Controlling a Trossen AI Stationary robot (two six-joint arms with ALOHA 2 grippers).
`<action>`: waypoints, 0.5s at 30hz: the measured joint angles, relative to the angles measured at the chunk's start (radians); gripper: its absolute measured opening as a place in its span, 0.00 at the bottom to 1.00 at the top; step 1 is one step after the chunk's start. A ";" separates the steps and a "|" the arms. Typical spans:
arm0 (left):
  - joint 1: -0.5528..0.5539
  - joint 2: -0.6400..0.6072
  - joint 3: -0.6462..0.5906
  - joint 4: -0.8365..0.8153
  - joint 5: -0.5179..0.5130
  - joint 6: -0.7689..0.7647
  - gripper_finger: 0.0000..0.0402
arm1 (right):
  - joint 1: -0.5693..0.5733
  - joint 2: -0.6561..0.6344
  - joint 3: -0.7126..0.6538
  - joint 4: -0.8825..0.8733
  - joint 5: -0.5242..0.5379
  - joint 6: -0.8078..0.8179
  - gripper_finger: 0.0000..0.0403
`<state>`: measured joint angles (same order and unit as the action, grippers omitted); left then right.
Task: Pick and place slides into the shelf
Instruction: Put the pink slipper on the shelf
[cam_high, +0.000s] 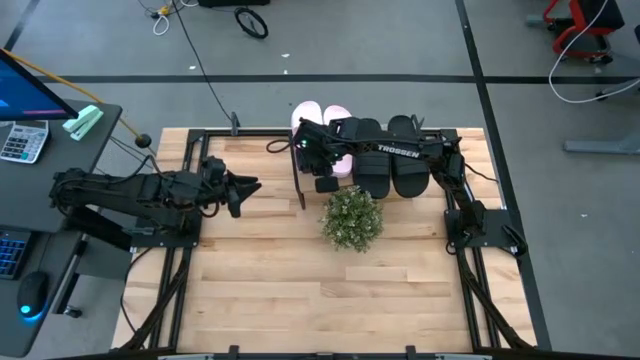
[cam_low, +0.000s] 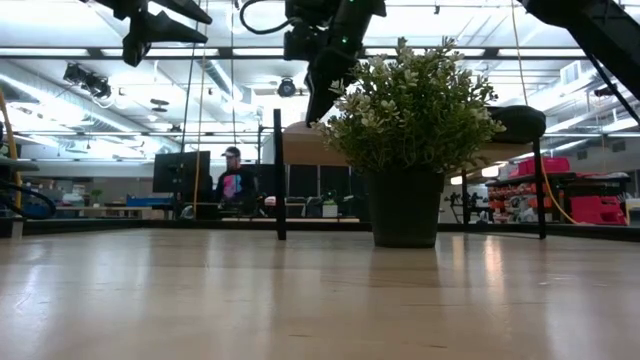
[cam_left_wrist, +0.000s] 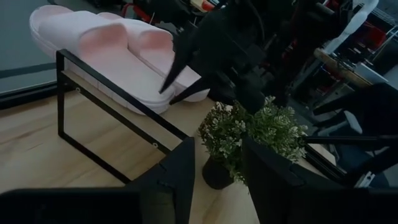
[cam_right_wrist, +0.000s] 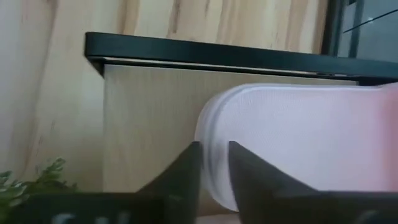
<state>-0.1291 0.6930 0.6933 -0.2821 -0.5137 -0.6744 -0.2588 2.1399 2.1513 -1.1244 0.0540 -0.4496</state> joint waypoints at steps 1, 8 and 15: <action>0.000 0.000 0.000 0.000 -0.004 -0.001 0.35 | 0.000 0.000 0.000 -0.004 -0.008 0.000 0.21; 0.000 0.000 0.000 -0.004 -0.010 -0.002 0.33 | 0.003 0.000 0.000 -0.028 -0.028 0.005 0.03; 0.000 0.000 0.000 -0.007 -0.012 -0.003 0.34 | 0.025 0.000 0.000 -0.055 -0.007 0.027 0.01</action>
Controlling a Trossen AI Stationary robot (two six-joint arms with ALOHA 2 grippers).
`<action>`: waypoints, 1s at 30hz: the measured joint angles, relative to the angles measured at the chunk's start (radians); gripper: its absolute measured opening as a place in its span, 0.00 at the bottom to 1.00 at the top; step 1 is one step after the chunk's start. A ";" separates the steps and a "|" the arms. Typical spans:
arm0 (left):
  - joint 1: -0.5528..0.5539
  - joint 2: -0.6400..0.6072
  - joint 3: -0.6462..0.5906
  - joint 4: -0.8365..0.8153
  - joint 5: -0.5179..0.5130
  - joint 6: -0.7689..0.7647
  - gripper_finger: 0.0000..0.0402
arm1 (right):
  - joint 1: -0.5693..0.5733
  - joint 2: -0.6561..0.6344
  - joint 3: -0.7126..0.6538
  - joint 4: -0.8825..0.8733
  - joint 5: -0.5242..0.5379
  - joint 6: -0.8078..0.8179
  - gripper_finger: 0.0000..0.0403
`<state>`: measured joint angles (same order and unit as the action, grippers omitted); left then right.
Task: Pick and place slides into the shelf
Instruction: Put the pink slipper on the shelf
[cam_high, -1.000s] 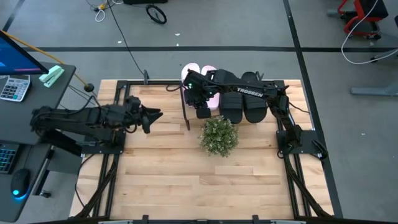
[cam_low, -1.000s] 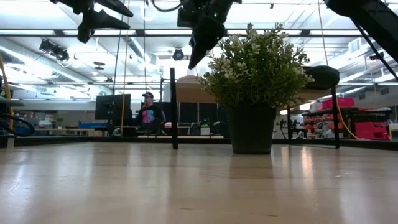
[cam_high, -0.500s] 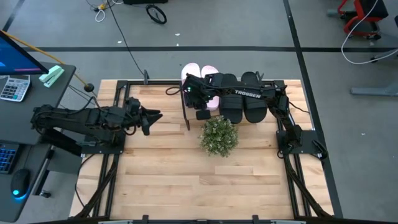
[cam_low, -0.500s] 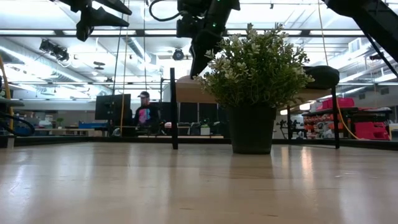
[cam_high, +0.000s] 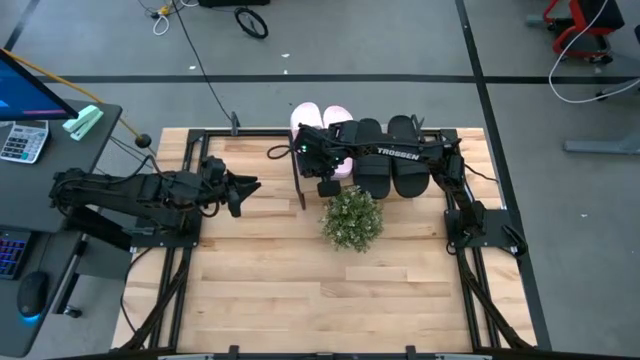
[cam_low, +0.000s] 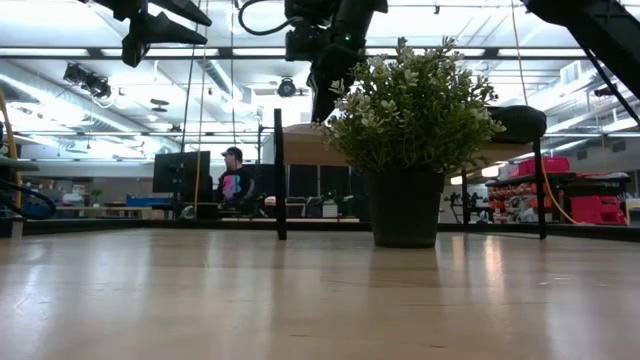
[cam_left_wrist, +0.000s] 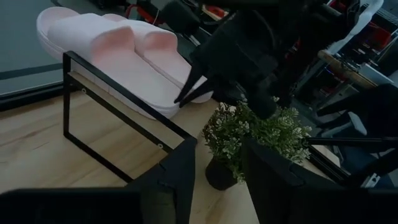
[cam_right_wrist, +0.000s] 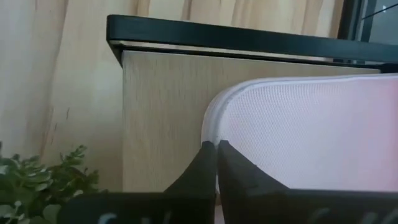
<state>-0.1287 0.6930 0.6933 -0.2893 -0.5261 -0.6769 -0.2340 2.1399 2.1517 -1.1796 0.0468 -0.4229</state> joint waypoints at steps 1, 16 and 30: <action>0.000 0.000 0.000 0.000 -0.003 0.000 0.34 | 0.005 0.000 0.000 -0.001 0.000 0.000 0.01; 0.000 0.000 0.000 0.000 -0.005 0.000 0.34 | 0.026 0.000 0.035 -0.013 -0.016 0.024 0.01; 0.002 0.000 0.000 -0.001 -0.004 -0.001 0.37 | 0.027 -0.003 0.036 -0.066 -0.071 0.067 0.26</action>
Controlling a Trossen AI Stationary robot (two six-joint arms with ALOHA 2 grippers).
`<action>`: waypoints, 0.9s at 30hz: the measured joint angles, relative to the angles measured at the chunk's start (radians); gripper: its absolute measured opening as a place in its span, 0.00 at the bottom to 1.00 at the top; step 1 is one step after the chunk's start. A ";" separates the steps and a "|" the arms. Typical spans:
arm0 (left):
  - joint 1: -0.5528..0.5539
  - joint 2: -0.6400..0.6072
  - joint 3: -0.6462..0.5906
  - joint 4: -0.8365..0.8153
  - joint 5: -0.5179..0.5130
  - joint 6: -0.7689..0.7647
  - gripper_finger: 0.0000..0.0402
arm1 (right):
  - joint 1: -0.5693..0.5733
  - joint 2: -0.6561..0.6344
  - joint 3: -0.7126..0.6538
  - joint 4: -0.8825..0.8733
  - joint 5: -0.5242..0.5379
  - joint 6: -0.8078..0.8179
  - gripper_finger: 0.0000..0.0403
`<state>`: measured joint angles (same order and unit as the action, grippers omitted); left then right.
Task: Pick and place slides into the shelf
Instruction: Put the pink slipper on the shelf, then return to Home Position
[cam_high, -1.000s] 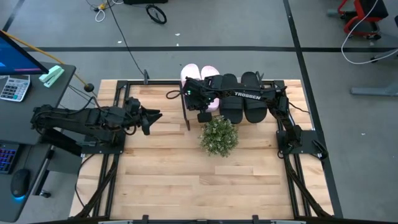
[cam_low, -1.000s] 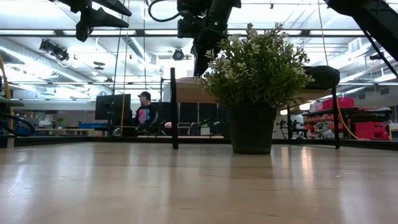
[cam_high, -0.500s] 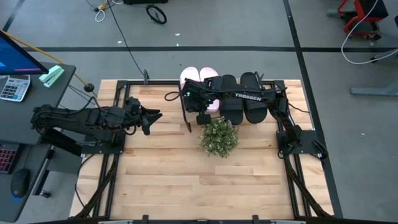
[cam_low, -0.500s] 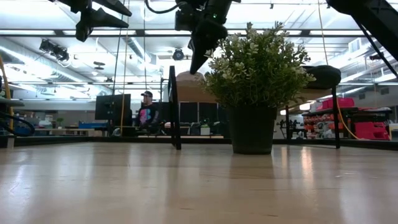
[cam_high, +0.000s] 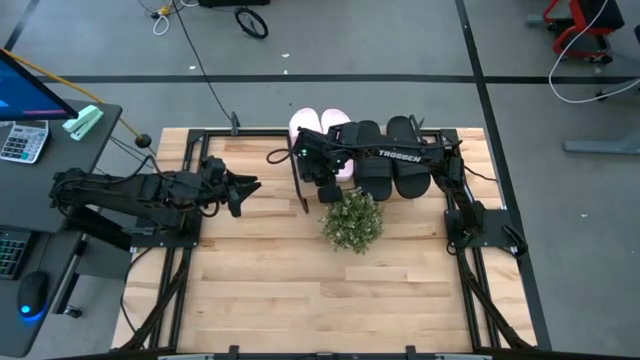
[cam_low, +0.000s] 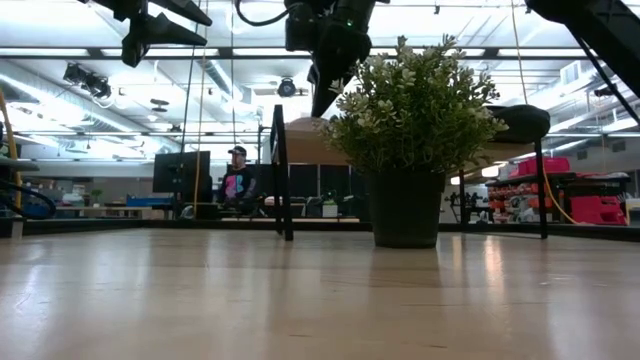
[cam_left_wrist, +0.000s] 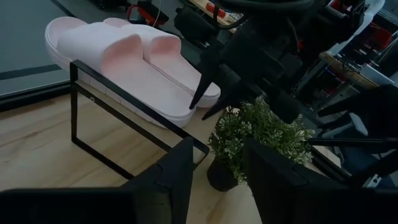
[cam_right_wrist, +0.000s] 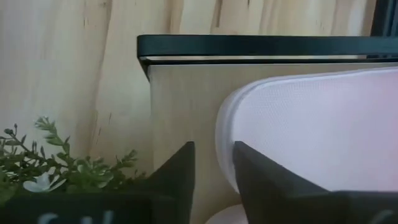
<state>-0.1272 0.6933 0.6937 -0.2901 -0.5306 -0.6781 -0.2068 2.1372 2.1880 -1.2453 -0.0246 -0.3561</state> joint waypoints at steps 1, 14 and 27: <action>0.000 0.000 0.000 0.000 0.000 0.000 0.37 | 0.001 0.000 0.000 0.001 0.001 0.000 0.28; 0.016 0.000 0.000 0.000 -0.012 0.110 0.30 | -0.009 -0.012 0.170 -0.117 0.070 0.016 0.42; 0.144 0.000 0.000 0.021 0.027 0.193 0.12 | -0.033 -0.215 0.145 -0.328 0.201 0.195 0.01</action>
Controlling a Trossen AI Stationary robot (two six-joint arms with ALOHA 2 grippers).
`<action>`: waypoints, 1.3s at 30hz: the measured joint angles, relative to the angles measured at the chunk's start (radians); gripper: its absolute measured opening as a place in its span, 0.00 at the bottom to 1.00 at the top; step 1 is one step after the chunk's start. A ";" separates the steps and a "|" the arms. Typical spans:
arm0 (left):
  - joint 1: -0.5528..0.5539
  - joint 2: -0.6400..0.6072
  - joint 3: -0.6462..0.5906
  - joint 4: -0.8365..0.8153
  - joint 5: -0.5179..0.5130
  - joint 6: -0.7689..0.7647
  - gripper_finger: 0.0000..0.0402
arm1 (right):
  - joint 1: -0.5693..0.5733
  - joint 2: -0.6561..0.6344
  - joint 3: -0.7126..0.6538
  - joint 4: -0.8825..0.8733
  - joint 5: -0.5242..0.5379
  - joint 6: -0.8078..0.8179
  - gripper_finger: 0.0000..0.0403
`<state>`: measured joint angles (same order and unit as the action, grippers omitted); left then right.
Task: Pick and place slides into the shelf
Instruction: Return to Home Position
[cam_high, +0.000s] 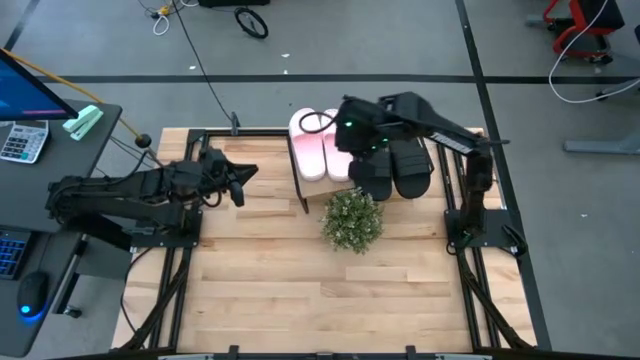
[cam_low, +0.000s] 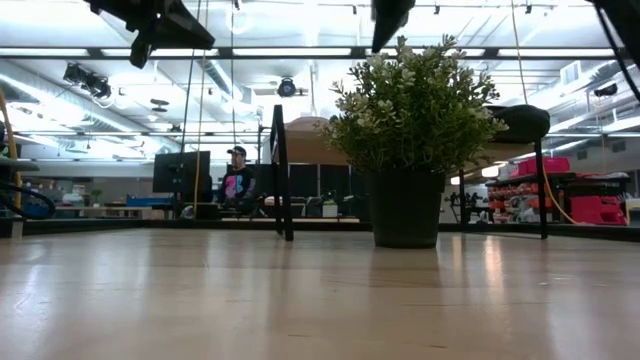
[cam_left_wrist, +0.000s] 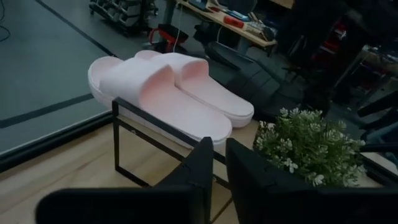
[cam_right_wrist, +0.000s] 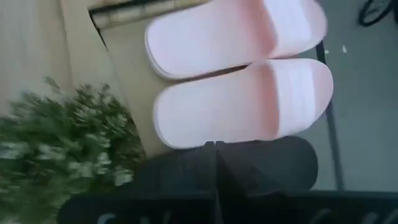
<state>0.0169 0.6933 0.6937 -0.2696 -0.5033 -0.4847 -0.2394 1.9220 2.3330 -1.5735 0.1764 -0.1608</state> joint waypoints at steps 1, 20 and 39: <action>0.009 0.000 0.000 0.007 0.010 0.004 0.11 | 0.000 -0.020 -0.006 0.005 -0.002 0.023 0.01; 0.106 0.010 -0.282 0.602 0.226 0.080 0.02 | 0.093 -0.650 -0.754 0.023 0.066 0.499 0.00; 0.049 -0.297 -0.622 0.884 0.220 0.030 0.01 | 0.302 -0.941 -1.095 0.143 0.001 0.860 0.00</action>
<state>0.0663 0.3965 0.0713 0.6140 -0.2828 -0.4550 0.0629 0.9812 1.2377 -1.4309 0.1771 0.6995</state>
